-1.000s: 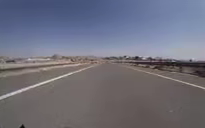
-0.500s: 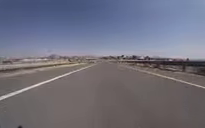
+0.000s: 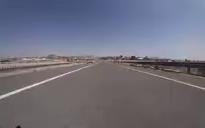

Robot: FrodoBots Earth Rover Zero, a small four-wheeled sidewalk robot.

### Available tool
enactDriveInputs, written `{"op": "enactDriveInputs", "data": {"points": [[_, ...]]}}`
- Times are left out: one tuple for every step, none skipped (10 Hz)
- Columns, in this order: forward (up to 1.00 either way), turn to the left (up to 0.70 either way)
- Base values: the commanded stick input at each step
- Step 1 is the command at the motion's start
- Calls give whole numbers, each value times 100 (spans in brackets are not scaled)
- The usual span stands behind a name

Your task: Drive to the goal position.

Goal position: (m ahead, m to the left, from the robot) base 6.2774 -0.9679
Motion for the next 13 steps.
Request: {"op": "enactDriveInputs", "data": {"points": [[100,0],[100,0],[100,0],[100,0],[100,0],[100,0],[100,0],[100,0],[100,0],[100,0],[100,0],[100,0],[100,0]]}}
